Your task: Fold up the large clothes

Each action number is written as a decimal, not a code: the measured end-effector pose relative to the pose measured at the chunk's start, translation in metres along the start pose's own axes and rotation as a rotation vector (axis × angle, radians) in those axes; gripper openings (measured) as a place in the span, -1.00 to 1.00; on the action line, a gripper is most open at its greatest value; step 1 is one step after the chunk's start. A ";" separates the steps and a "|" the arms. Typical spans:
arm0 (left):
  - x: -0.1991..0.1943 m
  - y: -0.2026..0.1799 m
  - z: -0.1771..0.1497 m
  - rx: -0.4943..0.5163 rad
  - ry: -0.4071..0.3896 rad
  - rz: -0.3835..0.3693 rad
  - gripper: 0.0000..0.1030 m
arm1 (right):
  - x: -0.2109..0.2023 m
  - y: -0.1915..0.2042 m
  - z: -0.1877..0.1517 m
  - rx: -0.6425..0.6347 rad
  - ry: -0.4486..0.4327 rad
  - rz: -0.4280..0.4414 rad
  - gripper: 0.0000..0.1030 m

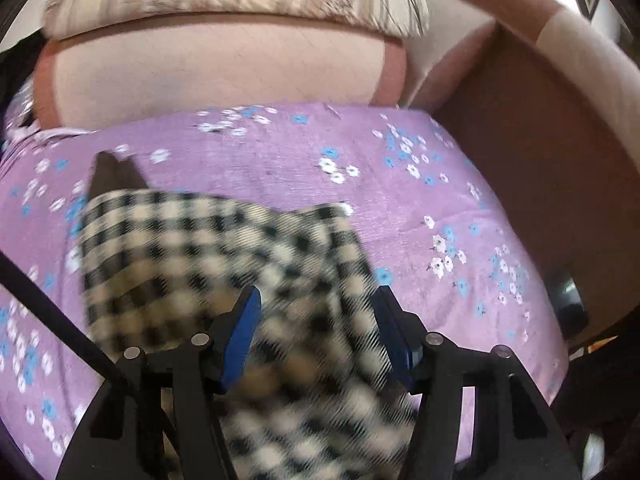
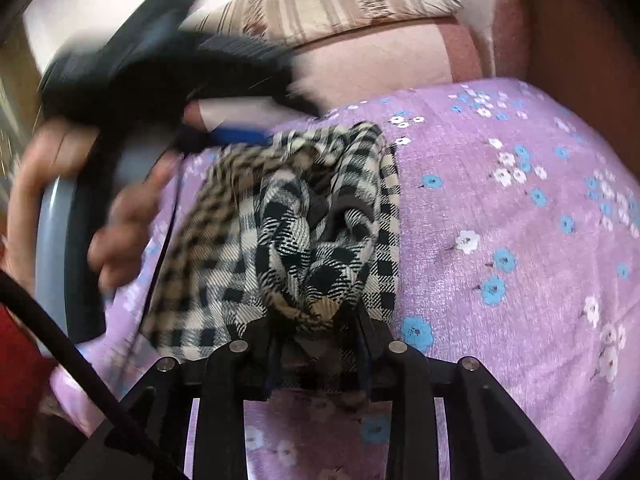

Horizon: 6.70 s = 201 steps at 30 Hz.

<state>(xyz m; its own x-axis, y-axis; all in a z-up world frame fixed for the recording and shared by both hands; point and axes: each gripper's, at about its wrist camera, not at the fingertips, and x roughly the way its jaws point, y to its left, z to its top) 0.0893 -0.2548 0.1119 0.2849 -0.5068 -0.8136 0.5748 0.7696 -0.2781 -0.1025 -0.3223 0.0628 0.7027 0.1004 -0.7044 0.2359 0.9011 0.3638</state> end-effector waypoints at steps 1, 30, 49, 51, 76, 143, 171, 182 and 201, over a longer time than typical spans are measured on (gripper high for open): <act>-0.009 0.007 -0.006 -0.007 -0.012 0.007 0.14 | -0.006 -0.006 0.003 0.032 -0.014 0.022 -0.35; -0.092 0.037 -0.169 0.152 -0.180 0.260 0.38 | 0.084 -0.038 0.119 0.203 0.025 0.196 -0.82; -0.064 0.024 -0.189 0.255 -0.164 0.343 0.42 | 0.085 -0.066 0.097 0.206 0.065 0.005 -0.81; -0.064 0.021 -0.193 0.263 -0.164 0.329 0.42 | 0.084 -0.067 0.097 0.210 0.065 0.015 -0.80; -0.061 0.037 -0.184 0.231 -0.099 0.333 -0.76 | 0.024 -0.034 0.015 0.107 0.185 0.077 -0.91; -0.039 0.019 -0.176 0.109 -0.047 0.258 -0.37 | 0.053 -0.035 0.009 0.224 0.293 0.152 -1.00; -0.025 0.119 -0.114 -0.248 -0.028 -0.079 0.53 | 0.086 -0.116 0.063 0.450 0.104 0.225 0.31; 0.025 0.121 -0.097 -0.315 0.066 -0.154 0.28 | 0.135 -0.081 0.083 0.343 0.158 0.311 -0.07; -0.008 0.172 -0.080 -0.326 0.010 -0.021 -0.16 | 0.164 -0.016 0.108 0.247 0.135 0.274 0.00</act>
<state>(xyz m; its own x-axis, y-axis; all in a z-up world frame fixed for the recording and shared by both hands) 0.1248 -0.0871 0.0299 0.2670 -0.5216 -0.8103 0.3042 0.8435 -0.4427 0.0811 -0.3655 0.0075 0.6714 0.3922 -0.6288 0.2178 0.7066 0.6733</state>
